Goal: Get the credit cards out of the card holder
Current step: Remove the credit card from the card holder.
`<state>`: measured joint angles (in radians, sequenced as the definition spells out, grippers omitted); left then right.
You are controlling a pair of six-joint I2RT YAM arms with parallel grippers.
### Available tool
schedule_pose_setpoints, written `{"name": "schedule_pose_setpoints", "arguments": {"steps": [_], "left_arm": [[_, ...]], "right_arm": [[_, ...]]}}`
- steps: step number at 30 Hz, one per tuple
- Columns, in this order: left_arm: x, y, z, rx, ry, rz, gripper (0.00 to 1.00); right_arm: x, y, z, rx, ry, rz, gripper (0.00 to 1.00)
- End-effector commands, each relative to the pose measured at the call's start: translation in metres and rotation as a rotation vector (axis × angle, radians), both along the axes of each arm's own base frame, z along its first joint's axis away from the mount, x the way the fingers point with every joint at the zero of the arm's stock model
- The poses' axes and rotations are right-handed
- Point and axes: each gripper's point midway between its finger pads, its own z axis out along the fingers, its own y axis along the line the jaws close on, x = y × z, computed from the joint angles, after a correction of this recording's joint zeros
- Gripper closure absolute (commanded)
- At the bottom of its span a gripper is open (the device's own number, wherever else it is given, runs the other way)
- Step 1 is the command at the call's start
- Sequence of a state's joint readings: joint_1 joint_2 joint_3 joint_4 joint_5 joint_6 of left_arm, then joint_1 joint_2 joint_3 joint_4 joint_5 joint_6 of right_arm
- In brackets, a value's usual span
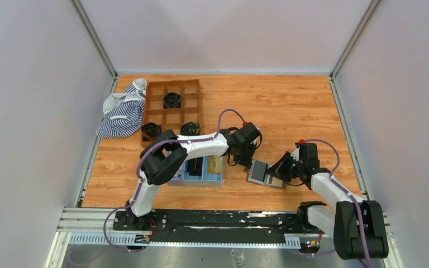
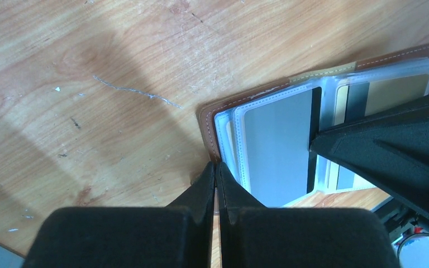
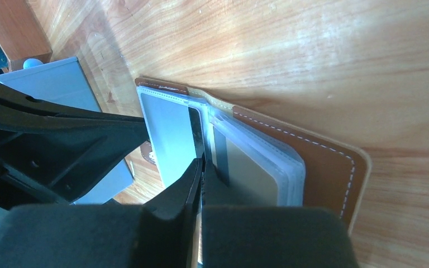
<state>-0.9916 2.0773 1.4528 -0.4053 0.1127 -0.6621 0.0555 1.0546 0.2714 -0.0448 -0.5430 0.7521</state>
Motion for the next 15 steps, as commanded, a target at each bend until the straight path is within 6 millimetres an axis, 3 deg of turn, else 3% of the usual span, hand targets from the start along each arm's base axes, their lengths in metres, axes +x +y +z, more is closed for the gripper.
{"name": "schedule_pose_setpoints", "arguments": {"steps": [1,15], "left_arm": [[-0.015,0.005,-0.032,0.066,0.043,-0.020,1.00],[-0.010,0.024,-0.047,0.105,0.071,0.003,1.00]], "right_arm": [[-0.017,-0.005,-0.011,0.007,0.058,-0.025,1.00],[-0.020,-0.021,-0.001,-0.015,0.006,-0.073,1.00]]}}
